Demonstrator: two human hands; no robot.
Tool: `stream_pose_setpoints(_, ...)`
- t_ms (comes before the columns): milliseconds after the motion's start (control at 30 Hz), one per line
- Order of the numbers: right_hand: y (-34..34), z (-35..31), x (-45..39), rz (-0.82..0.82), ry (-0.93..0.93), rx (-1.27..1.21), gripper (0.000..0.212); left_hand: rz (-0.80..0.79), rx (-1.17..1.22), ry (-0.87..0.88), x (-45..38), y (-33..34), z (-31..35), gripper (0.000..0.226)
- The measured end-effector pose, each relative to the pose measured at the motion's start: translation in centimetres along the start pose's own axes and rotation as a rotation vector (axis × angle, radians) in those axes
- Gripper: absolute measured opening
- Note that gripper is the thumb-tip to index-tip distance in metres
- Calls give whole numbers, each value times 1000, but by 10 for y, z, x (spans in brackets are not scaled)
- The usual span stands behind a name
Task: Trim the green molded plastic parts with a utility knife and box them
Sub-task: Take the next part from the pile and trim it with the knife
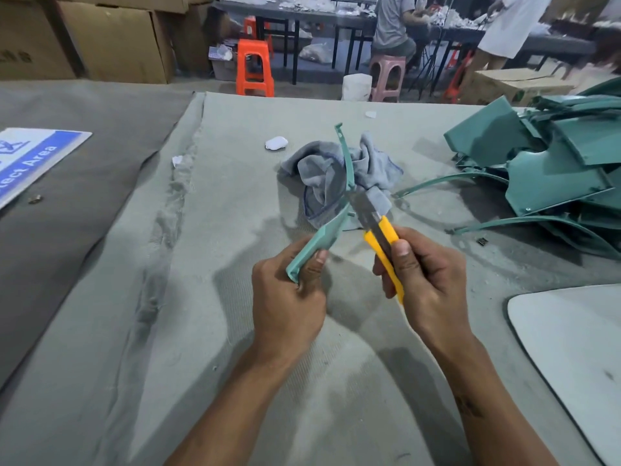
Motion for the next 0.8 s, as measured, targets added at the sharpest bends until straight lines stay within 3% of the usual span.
stream_pose_setpoints(133,2,-9,0,-125,-83,-15,30,-7,-72,44,0,0,1,25)
stream_pose_setpoints(233,-14,-5,-4,53,-80,212,30,-4,-118,87,-2,-2,7,25)
stream_pose_setpoints(300,-22,-3,-3,123,-75,231,32,9,-178,150,0,-5,14,31)
stream_pose_setpoints(467,-10,-6,-2,-102,-93,91,36,-14,-273,221,1,-4,21,62)
stream_pose_setpoints(633,-34,-2,-4,175,-89,492,36,-42,-282,315,0,-1,26,54)
stream_pose_setpoints(700,-30,-7,-3,115,-165,423,37,-34,-327,367,1,0,30,50)
stream_pose_setpoints(800,-17,-5,0,-52,-190,126,35,-16,-310,379,1,-1,24,48)
Point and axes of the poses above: each hand's wrist, its own x-axis away from the middle knuckle, its own y-axis out of the palm, z = x × y, the point moved 9 cm from there along -x, towards the middle knuckle
